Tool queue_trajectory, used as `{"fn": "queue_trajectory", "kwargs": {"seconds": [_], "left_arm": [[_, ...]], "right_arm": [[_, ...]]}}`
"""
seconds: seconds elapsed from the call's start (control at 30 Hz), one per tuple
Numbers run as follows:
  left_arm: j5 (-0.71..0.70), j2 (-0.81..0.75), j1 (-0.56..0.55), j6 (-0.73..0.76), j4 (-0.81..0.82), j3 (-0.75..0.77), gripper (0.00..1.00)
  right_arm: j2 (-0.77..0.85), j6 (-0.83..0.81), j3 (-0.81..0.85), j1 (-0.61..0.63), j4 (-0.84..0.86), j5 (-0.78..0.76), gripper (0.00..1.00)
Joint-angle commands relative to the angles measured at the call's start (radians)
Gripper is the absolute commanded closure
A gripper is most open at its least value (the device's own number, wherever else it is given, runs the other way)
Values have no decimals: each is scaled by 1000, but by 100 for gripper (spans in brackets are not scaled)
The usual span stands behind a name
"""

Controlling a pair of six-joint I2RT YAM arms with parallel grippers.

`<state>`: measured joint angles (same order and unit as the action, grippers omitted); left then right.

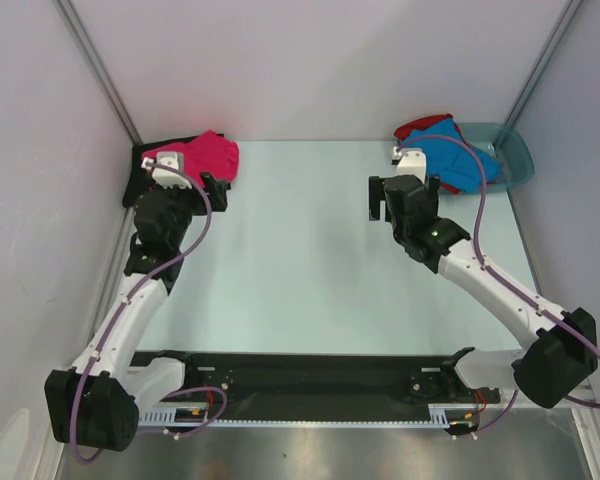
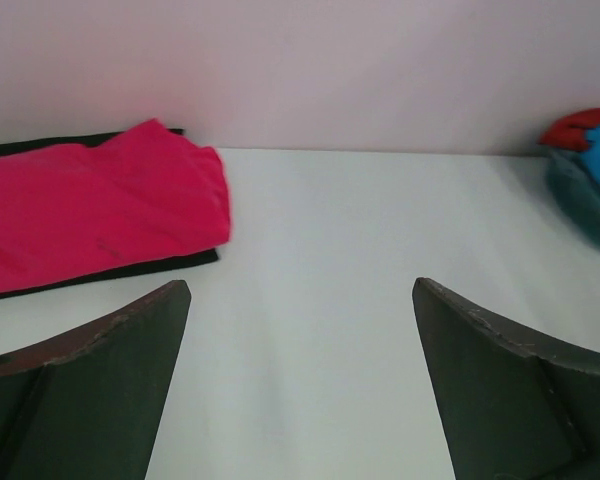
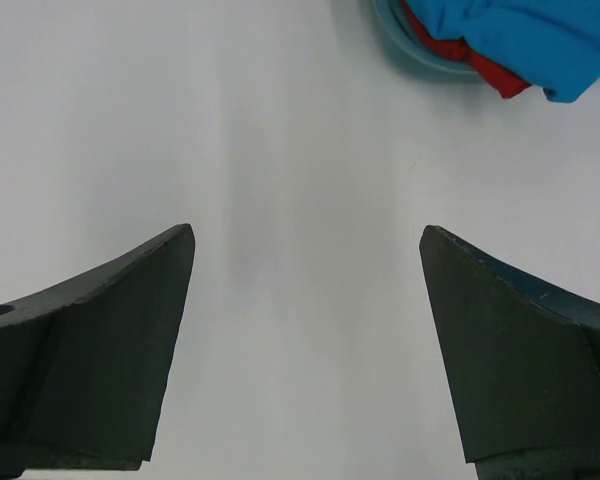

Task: Fold and stack the t-shirts
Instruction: Grab the tshirt from the pile

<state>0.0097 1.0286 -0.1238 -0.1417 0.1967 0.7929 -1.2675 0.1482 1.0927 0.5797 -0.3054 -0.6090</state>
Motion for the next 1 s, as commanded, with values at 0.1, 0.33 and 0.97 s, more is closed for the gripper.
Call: {"fn": "queue_trajectory", "kwargs": {"seconds": [0.1, 0.33, 0.97], "left_arm": [[361, 11, -5, -212, 35, 80, 0], [558, 177, -7, -360, 116, 154, 0], [742, 375, -8, -401, 239, 199, 0]], "right_arm": [[-43, -126, 64, 0, 168, -116, 0], [-196, 9, 261, -199, 57, 56, 0], [-1027, -12, 1196, -469, -339, 316, 1]]}}
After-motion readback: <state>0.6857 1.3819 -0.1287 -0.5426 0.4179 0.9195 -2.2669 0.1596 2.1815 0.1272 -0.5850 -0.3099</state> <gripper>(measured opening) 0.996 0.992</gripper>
